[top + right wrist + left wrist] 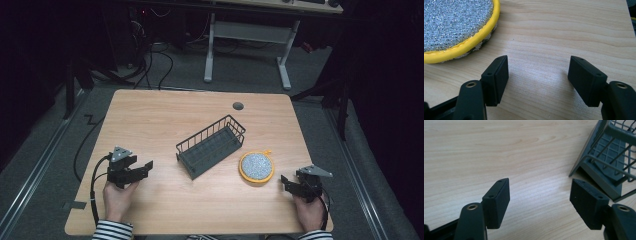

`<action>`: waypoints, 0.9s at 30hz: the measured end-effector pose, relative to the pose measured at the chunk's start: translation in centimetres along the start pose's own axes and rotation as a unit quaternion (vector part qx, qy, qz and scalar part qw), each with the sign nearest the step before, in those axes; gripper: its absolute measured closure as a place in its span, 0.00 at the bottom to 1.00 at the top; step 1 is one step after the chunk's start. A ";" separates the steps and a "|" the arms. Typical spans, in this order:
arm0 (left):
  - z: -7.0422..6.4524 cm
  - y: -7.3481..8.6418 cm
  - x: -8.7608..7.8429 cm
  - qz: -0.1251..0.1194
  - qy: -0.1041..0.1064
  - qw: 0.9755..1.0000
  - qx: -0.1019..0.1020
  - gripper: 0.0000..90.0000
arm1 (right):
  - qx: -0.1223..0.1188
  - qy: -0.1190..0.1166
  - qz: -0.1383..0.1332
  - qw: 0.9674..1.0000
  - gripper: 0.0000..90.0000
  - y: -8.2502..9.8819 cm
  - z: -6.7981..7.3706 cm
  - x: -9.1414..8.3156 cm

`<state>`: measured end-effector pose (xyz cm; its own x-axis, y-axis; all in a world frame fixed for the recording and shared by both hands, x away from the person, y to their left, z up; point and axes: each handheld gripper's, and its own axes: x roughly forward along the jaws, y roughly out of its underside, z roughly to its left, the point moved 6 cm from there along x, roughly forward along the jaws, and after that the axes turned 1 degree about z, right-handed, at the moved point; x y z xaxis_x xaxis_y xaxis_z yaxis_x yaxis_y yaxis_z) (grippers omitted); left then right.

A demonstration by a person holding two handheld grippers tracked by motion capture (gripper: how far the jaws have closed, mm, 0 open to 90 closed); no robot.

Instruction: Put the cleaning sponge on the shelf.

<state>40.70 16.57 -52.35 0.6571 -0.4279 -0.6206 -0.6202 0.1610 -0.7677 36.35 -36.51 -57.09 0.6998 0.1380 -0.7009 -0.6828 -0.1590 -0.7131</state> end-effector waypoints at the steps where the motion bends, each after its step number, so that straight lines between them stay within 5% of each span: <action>1: 0.0 0.1 0.1 0.002 -0.001 1.000 0.001 0.37 | 0.000 0.000 0.000 1.000 0.37 0.0 0.0 0.0; 15: 0.3 2.2 2.2 0.030 -0.022 0.999 -0.013 0.37 | -0.001 -0.002 0.001 1.000 0.36 0.1 0.2 -0.1; 21: 0.4 3.1 3.3 0.048 -0.058 0.997 0.015 0.37 | -0.002 -0.003 0.002 1.000 0.35 0.1 0.2 -0.1; 27: 0.7 3.5 3.6 0.036 -0.066 0.997 0.010 0.38 | -0.005 -0.006 0.002 1.000 0.34 0.1 0.2 -0.1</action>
<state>41.16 16.23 -57.41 0.6625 -0.2948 -0.6887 -0.6596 0.2061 -0.7228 36.20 -36.31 -57.11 0.6941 0.1495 -0.7042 -0.6838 -0.1689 -0.7099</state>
